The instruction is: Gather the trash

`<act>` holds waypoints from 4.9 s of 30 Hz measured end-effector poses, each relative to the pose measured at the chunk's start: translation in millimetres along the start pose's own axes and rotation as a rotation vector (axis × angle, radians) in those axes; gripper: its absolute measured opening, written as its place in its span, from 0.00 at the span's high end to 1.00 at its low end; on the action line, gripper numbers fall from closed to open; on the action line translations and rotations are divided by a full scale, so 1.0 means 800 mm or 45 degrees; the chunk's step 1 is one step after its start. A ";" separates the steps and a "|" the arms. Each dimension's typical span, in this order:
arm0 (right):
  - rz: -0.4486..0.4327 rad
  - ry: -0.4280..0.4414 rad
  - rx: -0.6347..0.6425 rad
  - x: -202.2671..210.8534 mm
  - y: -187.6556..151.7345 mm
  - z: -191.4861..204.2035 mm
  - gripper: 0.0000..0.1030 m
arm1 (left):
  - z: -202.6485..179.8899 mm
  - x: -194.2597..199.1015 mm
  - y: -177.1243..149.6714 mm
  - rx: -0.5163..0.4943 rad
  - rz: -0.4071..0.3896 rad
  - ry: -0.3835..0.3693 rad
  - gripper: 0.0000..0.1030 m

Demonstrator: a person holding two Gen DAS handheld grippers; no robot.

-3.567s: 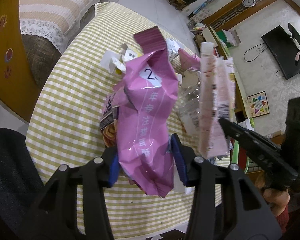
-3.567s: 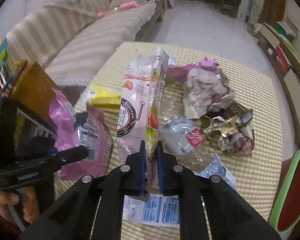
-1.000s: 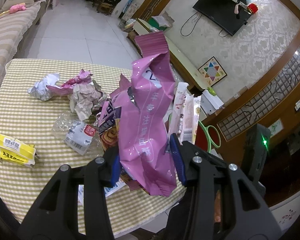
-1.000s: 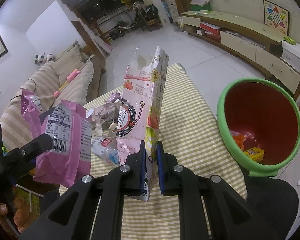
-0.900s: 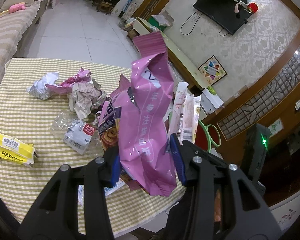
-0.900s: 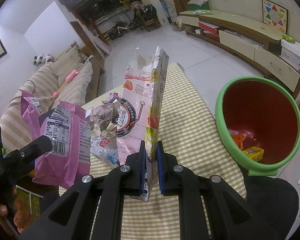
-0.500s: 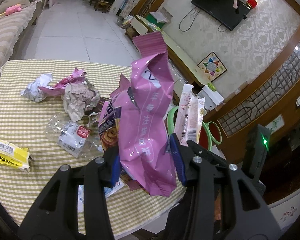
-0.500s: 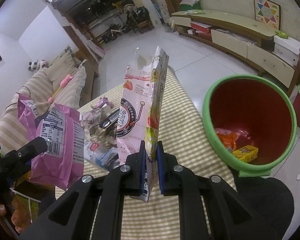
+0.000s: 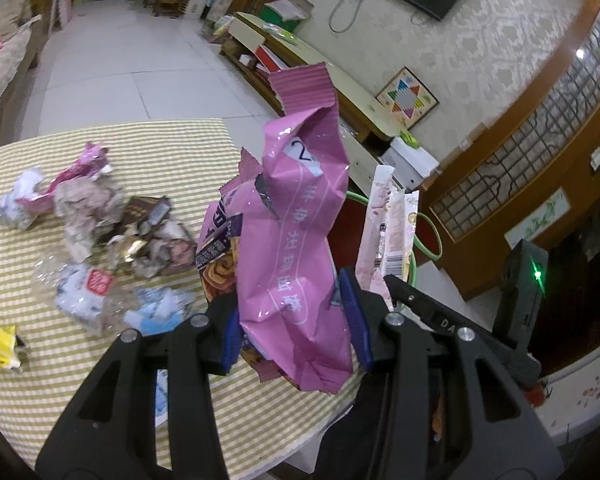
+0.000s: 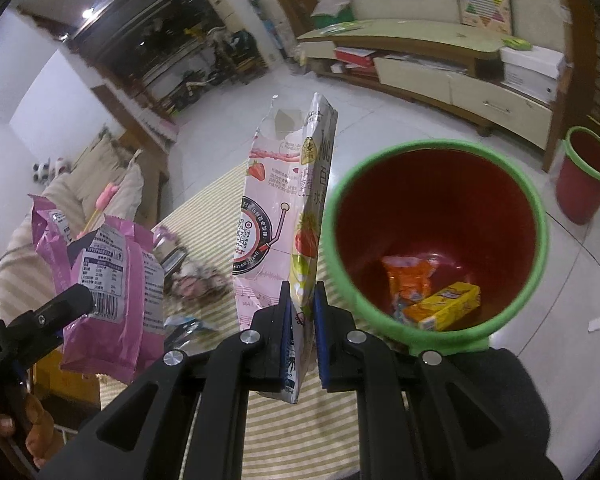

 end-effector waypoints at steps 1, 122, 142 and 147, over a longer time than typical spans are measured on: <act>-0.004 -0.005 -0.009 0.000 0.002 -0.005 0.90 | -0.004 -0.006 0.000 -0.010 0.008 -0.003 0.59; 0.392 0.218 0.390 -0.085 -0.089 0.201 0.68 | 0.316 0.012 -0.038 -0.061 0.428 0.685 0.57; 0.267 0.275 0.369 -0.051 -0.069 0.209 0.68 | 0.246 0.125 -0.044 0.298 -0.007 0.489 0.74; 0.205 0.286 0.373 -0.036 -0.057 0.213 0.68 | 0.198 0.127 -0.025 0.256 -0.073 0.435 0.74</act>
Point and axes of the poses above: each gripper's, at about its wrist camera, not at the fingertips, and x roughly against the way its jaws point, z to its left, y to its top, the point moved 1 cm from there along -x, roughly the way its jaws point, and after that the axes turned 2 degrees about -z, right-handed, at the moved point
